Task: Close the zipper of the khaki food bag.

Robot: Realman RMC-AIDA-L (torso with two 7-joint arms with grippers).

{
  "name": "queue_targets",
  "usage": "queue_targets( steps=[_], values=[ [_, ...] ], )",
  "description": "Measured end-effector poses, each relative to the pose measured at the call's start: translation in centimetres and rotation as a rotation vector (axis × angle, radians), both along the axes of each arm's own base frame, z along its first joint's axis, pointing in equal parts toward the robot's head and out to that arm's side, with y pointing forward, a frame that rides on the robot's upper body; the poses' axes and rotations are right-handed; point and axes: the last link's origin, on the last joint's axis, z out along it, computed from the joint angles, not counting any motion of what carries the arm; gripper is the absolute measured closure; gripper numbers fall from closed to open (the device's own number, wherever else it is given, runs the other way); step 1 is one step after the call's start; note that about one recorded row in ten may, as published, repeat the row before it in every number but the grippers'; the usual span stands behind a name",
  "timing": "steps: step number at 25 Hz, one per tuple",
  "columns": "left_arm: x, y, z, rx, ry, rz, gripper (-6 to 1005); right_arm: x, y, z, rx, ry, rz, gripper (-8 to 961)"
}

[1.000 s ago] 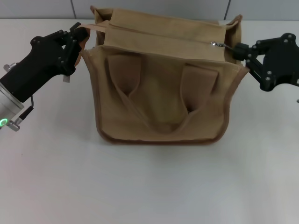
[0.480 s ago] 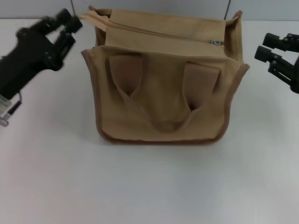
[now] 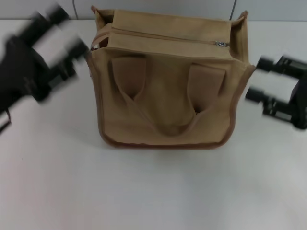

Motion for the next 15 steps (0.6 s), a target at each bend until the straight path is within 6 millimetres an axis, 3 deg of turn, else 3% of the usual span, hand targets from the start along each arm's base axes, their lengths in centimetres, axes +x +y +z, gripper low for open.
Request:
queue_targets(
  steps=[3,9,15],
  values=[
    [-1.3,-2.5,-2.6,-0.169,0.16,-0.029,354,0.2,-1.2,-1.9,-0.108,-0.051,0.047,316],
    [-2.5,-4.3,-4.0,-0.252,0.251,-0.032,158,0.3,-1.9,-3.9,-0.178,-0.037,0.075,315],
    [-3.4,-5.0,-5.2,-0.315,0.321,-0.011,153,0.2,-1.7,-5.5,-0.219,-0.014,0.084,248]
  ],
)
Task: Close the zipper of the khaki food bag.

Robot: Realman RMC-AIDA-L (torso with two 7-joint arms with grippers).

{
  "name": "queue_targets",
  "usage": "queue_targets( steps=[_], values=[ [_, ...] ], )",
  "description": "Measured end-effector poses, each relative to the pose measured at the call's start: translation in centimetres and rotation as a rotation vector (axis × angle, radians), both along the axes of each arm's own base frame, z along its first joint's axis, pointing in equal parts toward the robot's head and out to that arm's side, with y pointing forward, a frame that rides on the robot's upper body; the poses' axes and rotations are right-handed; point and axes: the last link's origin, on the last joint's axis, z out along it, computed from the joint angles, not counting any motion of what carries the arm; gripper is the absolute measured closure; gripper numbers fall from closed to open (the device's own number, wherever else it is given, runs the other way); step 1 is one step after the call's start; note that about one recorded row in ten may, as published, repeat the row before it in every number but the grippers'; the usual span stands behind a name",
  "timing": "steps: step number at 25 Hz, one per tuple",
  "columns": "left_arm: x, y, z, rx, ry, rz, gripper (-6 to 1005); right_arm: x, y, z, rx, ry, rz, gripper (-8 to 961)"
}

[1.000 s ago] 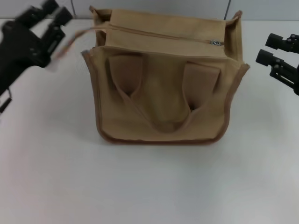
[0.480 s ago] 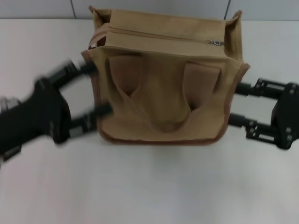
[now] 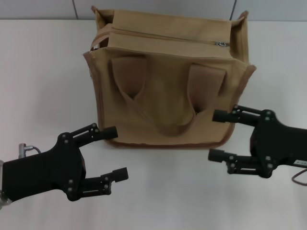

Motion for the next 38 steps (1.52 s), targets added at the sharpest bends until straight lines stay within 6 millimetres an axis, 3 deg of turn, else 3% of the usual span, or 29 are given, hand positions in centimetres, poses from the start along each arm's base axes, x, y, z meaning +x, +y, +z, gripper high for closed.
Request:
queue_targets(
  steps=[4,21,38],
  values=[
    [-0.4,0.0,-0.3,-0.007,0.037,0.011,153,0.2,0.0,-1.4,-0.009,-0.022,0.027,182],
    [-0.8,0.8,-0.8,0.02,0.088,0.027,153,1.2,-0.2,-5.2,-0.02,-0.112,0.047,177],
    [-1.0,0.7,-1.3,0.029,0.094,0.035,153,1.4,-0.3,-6.2,-0.024,-0.112,0.025,177]
  ],
)
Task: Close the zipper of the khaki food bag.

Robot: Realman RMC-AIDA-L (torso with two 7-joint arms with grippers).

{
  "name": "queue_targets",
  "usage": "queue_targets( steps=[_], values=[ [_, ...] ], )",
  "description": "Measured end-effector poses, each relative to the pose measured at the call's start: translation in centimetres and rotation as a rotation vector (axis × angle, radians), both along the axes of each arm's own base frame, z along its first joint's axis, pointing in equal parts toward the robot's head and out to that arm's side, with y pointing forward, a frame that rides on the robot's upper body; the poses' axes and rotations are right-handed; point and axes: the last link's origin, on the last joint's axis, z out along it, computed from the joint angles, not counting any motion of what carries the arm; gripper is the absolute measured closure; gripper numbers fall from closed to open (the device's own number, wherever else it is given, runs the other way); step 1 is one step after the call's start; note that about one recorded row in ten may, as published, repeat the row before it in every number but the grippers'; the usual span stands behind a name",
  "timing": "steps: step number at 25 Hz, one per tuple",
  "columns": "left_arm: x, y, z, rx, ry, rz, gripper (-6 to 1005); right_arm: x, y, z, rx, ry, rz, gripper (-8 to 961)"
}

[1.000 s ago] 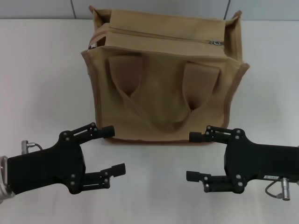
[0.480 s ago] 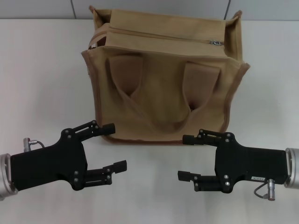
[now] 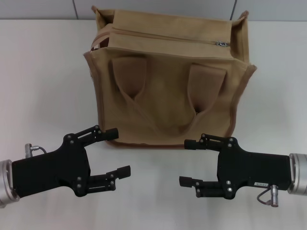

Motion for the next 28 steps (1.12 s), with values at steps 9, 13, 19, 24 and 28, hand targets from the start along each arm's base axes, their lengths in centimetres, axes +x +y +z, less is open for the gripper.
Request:
queue_targets(
  steps=[9,13,19,24,28],
  values=[
    [-0.09,-0.11,-0.1,-0.003,-0.002,0.008,153,0.23,0.0,-0.29,-0.001,-0.013,-0.014,177],
    [-0.09,-0.17,-0.17,-0.006,-0.005,0.011,153,0.24,-0.02,-0.3,-0.002,-0.013,-0.014,177],
    [-0.1,-0.19,-0.19,-0.007,-0.005,0.011,153,0.24,-0.02,-0.3,-0.002,-0.013,-0.014,177],
    [-0.05,-0.13,-0.19,-0.007,-0.005,0.009,153,0.24,-0.02,-0.3,-0.002,-0.013,-0.014,177],
    [-0.05,-0.13,-0.19,-0.007,-0.005,0.009,153,0.19,0.05,-0.3,-0.001,-0.014,-0.013,177]
  ],
)
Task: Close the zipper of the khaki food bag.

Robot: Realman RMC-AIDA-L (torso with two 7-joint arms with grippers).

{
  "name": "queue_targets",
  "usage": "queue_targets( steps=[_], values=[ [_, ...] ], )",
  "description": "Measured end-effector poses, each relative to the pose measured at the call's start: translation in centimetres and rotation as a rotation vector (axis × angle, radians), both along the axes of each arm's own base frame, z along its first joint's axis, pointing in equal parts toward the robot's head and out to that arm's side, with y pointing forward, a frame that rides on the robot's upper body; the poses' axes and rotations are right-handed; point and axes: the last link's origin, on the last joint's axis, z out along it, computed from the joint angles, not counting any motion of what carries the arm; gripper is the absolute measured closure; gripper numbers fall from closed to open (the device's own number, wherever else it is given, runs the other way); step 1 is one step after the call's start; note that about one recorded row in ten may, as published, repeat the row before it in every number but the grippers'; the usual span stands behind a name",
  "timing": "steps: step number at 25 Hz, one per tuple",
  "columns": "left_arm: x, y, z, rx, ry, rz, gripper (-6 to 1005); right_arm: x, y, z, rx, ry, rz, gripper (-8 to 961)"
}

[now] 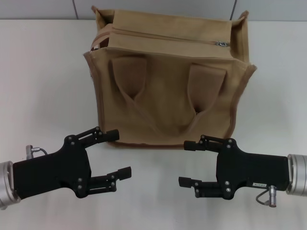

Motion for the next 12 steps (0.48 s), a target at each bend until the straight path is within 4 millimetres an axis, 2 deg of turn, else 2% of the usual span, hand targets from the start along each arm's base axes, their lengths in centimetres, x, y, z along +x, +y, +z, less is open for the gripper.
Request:
queue_targets(
  steps=[12],
  values=[
    [0.19,0.31,-0.09,0.002,0.002,-0.005,153,-0.19,0.25,-0.02,0.001,-0.002,0.007,177]
  ],
)
